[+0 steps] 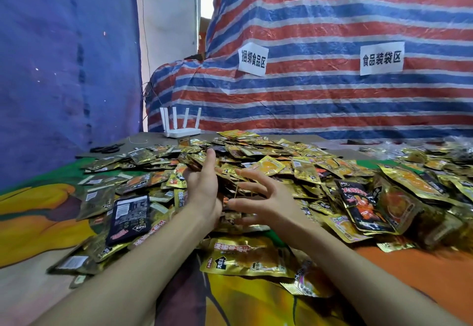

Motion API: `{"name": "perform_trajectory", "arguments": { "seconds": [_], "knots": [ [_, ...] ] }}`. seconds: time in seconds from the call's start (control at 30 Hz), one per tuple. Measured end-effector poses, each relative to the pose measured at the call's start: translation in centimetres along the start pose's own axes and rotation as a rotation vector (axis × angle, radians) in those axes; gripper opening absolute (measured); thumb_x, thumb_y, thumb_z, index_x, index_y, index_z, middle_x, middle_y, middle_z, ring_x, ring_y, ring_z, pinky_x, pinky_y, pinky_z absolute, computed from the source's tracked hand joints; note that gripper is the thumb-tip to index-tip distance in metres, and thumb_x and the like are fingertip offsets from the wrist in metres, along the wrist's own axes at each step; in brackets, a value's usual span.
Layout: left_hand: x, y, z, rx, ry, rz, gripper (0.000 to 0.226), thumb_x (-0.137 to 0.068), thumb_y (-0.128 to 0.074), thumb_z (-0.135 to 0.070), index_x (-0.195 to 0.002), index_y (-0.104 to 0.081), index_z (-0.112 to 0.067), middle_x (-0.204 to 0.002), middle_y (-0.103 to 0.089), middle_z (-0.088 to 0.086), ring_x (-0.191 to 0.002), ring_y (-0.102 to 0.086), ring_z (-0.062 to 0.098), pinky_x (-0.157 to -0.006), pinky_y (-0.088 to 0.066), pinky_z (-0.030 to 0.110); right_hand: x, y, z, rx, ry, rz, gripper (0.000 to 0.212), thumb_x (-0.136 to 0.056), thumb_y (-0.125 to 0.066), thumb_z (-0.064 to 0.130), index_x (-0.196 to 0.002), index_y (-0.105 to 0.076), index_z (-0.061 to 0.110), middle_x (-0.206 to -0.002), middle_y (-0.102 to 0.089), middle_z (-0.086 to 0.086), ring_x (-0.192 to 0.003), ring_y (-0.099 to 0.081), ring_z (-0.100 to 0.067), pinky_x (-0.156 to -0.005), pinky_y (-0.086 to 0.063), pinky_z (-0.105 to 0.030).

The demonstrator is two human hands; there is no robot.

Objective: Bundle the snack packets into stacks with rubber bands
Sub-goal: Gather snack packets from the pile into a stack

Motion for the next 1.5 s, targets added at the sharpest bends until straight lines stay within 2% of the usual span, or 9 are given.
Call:
{"name": "perform_trajectory", "arguments": {
  "seconds": [0.07, 0.2, 0.37, 0.63, 0.93, 1.1, 1.23, 1.37, 1.5],
  "knots": [
    [0.5, -0.2, 0.3, -0.051, 0.016, 0.004, 0.064, -0.087, -0.061, -0.062, -0.119, -0.047, -0.008, -0.126, -0.058, 0.01, -0.12, -0.058, 0.035, -0.094, -0.053, 0.056, 0.0, -0.4, 0.1, 0.029, 0.049, -0.013, 0.063, -0.061, -0.093, 0.032, -0.116, -0.067, 0.051, -0.13, -0.06, -0.001, -0.104, -0.072, -0.019, -0.079, -0.063, -0.044],
    [1.8, -1.7, 1.1, -0.052, 0.073, 0.146, 0.055, -0.09, -0.06, -0.058, -0.102, -0.058, -0.005, -0.087, -0.068, 0.011, -0.068, -0.073, 0.026, -0.058, -0.059, 0.036, 0.0, 0.4, 0.7, 0.126, 0.133, -0.123, 0.062, -0.058, -0.089, 0.047, -0.115, -0.066, 0.051, -0.121, -0.066, 0.012, -0.116, -0.062, -0.002, -0.086, -0.06, -0.032],
    [2.4, -2.8, 1.7, -0.042, 0.16, 0.301, 0.068, -0.097, -0.051, -0.056, -0.131, -0.055, 0.002, -0.123, -0.066, 0.024, -0.109, -0.067, 0.04, -0.1, -0.051, 0.055, 0.2, 1.5, 1.1, 0.206, 0.205, -0.198, 0.05, -0.071, -0.089, 0.038, -0.116, -0.068, 0.045, -0.117, -0.063, 0.031, -0.107, -0.051, 0.024, -0.074, -0.041, 0.002],
    [2.5, -3.3, 2.9, 0.065, 0.273, 0.375, 0.06, -0.101, -0.047, -0.051, -0.113, -0.062, 0.005, -0.1, -0.074, 0.024, -0.09, -0.074, 0.035, -0.064, -0.062, 0.041, 0.3, 1.4, 1.2, 0.297, 0.184, -0.239, 0.069, -0.056, -0.075, 0.065, -0.12, -0.06, 0.043, -0.124, -0.055, 0.024, -0.113, -0.049, 0.012, -0.088, -0.042, -0.018],
    [1.9, -3.6, 3.5, -0.069, 0.225, 0.523, 0.06, -0.102, -0.039, -0.055, -0.108, -0.077, -0.009, -0.119, -0.07, 0.021, -0.11, -0.068, 0.037, -0.099, -0.05, 0.058, -0.7, 2.9, 0.3, 0.117, -0.049, -0.138, 0.03, -0.085, -0.078, 0.039, -0.104, -0.074, 0.016, -0.09, -0.077, 0.009, -0.082, -0.074, -0.004, -0.06, -0.054, -0.018],
    [2.4, -3.6, 2.8, -0.288, 0.107, 0.495, 0.077, -0.077, -0.07, -0.065, -0.129, -0.064, -0.009, -0.13, -0.064, 0.017, -0.122, -0.06, 0.033, -0.108, -0.044, 0.053, -0.4, 3.4, 0.7, 0.17, -0.093, -0.119, 0.046, -0.077, -0.08, 0.042, -0.113, -0.072, 0.014, -0.122, -0.068, 0.012, -0.114, -0.063, -0.009, -0.093, -0.049, -0.029],
    [2.4, -3.8, 2.7, -0.175, 0.043, 0.506, 0.081, -0.072, -0.079, -0.047, -0.131, -0.052, 0.002, -0.11, -0.072, 0.018, -0.097, -0.071, 0.031, -0.085, -0.058, 0.051, 0.0, 5.1, 2.0, 0.217, -0.016, -0.201, 0.015, -0.086, -0.079, 0.022, -0.09, -0.064, 0.023, -0.07, -0.072, 0.023, -0.069, -0.068, 0.009, -0.054, -0.047, -0.007],
    [2.3, -4.2, 2.3, -0.191, -0.016, 0.599, 0.054, -0.078, -0.071, -0.04, -0.121, -0.062, -0.01, -0.115, -0.073, 0.009, -0.099, -0.072, 0.025, -0.081, -0.059, 0.041, 1.7, 7.4, 3.0, 0.367, -0.013, -0.397, 0.032, -0.089, -0.075, 0.029, -0.113, -0.06, 0.016, -0.1, -0.071, 0.0, -0.089, -0.071, -0.015, -0.082, -0.061, -0.04],
    [2.6, -4.3, 1.9, -0.4, -0.191, 0.618, 0.054, -0.073, -0.077, -0.043, -0.121, -0.06, -0.024, -0.109, -0.075, 0.007, -0.098, -0.073, 0.022, -0.09, -0.055, 0.043, 3.9, 11.5, 5.3, 0.833, 0.014, -0.567, 0.034, -0.091, -0.065, 0.042, -0.116, -0.051, 0.023, -0.097, -0.064, 0.006, -0.086, -0.065, -0.018, -0.082, -0.057, -0.047]
  ]
}}
Point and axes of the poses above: each hand's wrist, its own x-axis away from the middle knuckle, its own y-axis out of the back of the hand, z = x × y, the point moved 8 cm from there along -x, towards the middle knuckle
